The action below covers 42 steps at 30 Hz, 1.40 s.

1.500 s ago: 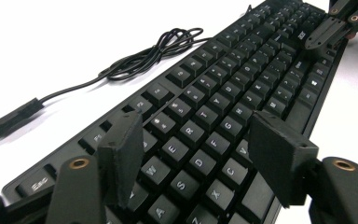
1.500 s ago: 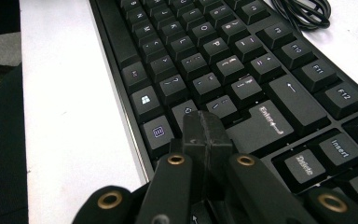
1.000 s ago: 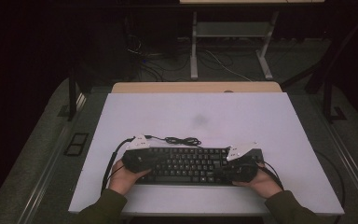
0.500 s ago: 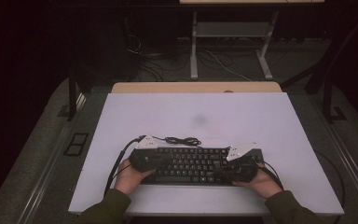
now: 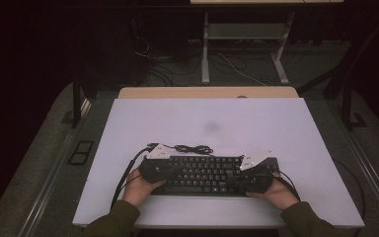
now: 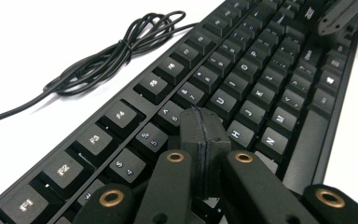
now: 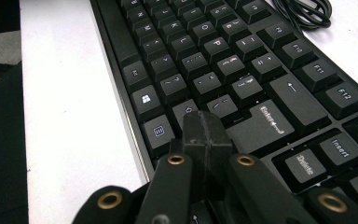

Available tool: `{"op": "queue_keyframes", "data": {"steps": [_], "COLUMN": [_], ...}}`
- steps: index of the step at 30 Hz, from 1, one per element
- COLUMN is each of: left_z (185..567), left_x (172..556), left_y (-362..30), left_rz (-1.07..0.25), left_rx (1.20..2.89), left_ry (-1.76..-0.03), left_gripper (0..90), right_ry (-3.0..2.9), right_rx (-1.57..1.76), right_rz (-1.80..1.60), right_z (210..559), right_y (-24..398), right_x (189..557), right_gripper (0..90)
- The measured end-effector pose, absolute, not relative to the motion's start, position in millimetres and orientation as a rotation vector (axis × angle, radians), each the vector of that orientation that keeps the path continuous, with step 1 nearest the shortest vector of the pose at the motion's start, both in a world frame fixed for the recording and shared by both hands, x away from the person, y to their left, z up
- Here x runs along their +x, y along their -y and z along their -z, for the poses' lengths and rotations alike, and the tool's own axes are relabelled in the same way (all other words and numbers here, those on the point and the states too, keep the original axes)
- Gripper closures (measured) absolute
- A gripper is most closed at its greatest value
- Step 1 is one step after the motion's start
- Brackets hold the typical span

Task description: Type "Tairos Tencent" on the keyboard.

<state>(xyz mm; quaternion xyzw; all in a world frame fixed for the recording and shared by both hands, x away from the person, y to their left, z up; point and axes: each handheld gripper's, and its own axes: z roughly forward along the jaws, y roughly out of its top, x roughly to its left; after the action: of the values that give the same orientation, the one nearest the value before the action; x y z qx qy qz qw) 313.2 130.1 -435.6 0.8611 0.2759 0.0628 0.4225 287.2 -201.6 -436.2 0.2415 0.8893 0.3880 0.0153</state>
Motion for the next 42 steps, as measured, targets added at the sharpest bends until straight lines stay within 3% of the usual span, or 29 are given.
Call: {"op": "queue_keyframes", "data": {"steps": [11, 18, 28, 34, 42], "left_z": [421.3, 419.8, 420.5, 422.6, 422.5], "left_x": [310.8, 309.2, 304.1, 301.7, 298.3], "left_y": [-142.4, -146.2, -154.5, -157.3, -162.9], "left_rz": [-0.152, -0.156, -0.186, -0.187, -0.197], "left_rx": [2.077, 2.070, 2.054, 2.051, 2.038], "left_ry": [-0.704, -0.717, -0.739, -0.746, -0.746], "left_gripper": [88.7, 82.9, 57.8, 49.1, 45.7], "right_ry": [-2.764, -2.766, -2.764, -2.718, -2.662], "right_rx": [0.749, 0.750, 0.744, 0.752, 0.780], "right_rz": [-1.204, -1.207, -1.212, -1.299, -1.413], "right_z": [436.1, 436.1, 435.1, 426.6, 419.1], "right_y": [201.6, 201.6, 201.8, 206.1, 208.9], "right_x": [287.2, 287.2, 287.0, 287.7, 288.9], "right_gripper": [89.2, 89.2, 89.2, 89.0, 70.9]}}
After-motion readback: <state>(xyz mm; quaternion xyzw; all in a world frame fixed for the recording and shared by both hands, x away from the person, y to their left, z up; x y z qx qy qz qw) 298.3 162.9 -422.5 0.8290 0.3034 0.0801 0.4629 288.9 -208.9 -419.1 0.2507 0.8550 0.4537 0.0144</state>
